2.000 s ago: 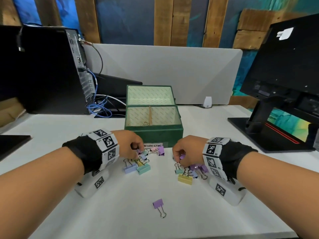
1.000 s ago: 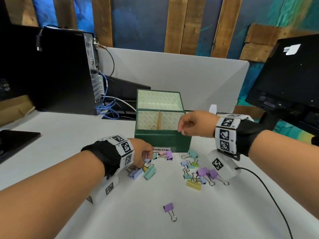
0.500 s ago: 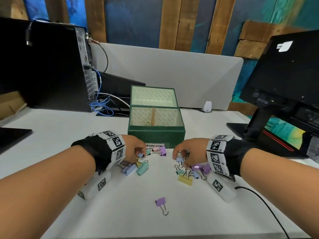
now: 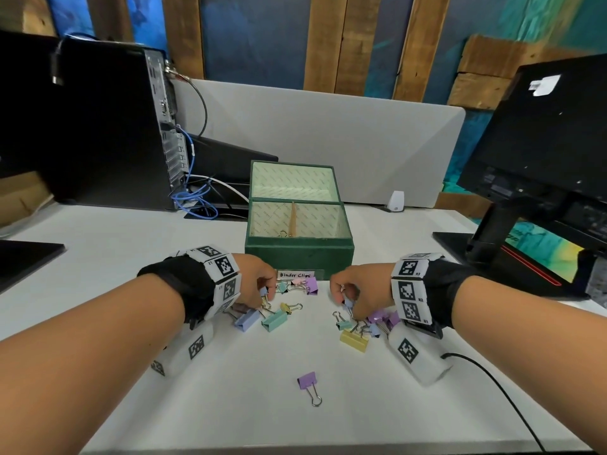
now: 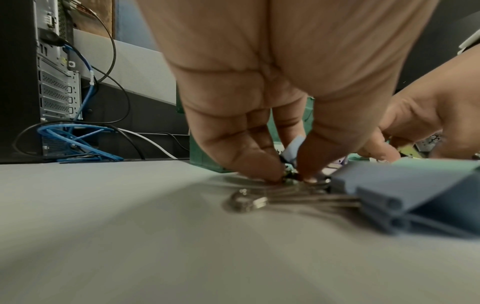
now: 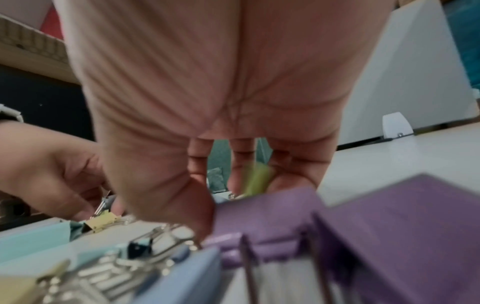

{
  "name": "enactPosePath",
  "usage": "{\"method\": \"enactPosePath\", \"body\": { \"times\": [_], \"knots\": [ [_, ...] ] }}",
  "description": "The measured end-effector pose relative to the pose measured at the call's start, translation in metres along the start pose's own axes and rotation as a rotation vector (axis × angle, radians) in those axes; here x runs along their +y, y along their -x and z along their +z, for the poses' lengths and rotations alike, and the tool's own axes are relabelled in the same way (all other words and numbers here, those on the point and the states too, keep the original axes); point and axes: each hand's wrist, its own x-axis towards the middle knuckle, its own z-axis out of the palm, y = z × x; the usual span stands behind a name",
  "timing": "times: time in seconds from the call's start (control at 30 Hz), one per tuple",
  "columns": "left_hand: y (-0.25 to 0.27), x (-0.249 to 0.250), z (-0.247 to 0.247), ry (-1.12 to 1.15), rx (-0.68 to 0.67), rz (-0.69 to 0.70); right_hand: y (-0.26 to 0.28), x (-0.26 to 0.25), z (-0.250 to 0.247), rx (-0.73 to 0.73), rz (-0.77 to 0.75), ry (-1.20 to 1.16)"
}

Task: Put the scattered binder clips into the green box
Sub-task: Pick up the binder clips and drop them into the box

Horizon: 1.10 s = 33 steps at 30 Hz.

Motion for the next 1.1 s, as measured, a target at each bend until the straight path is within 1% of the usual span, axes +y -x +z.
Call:
{"method": "enactPosePath", "body": {
  "times": [0.2, 0.27, 0.43, 0.5, 0.7, 0.77, 0.83, 0.9, 0.97, 1.1],
  "knots": [
    [0.002, 0.003, -0.001, -0.038, 0.036, 0.013, -0.002, -0.002, -0.004, 0.001, -0.018, 0.032],
    [0.003, 0.002, -0.001, -0.043, 0.076, 0.04, -0.001, -0.004, -0.005, 0.003, -0.031, 0.038],
    [0.006, 0.0, -0.002, 0.036, 0.153, 0.118, 0.0, 0.0, -0.005, 0.061, -0.033, -0.008],
    [0.009, -0.002, -0.005, 0.088, 0.176, 0.114, 0.0, 0.004, -0.007, 0.067, -0.033, -0.043],
    [0.017, 0.0, -0.011, 0.188, 0.142, 0.118, 0.003, 0.004, -0.009, -0.03, -0.057, 0.026],
    [0.018, 0.002, -0.016, 0.229, 0.139, 0.132, 0.002, 0.004, -0.01, -0.043, -0.07, 0.051],
    [0.018, 0.006, -0.024, 0.314, 0.182, 0.136, 0.001, 0.004, -0.009, -0.031, -0.08, 0.069],
    [0.017, 0.011, -0.034, 0.373, 0.255, 0.138, -0.001, 0.004, -0.008, -0.012, -0.083, 0.068],
    [0.015, 0.018, -0.043, 0.366, 0.317, 0.141, -0.002, 0.006, -0.007, 0.003, -0.078, 0.044],
    [0.003, 0.03, -0.058, 0.392, 0.398, 0.141, 0.0, 0.012, -0.008, 0.022, -0.062, -0.04]
  ]
}}
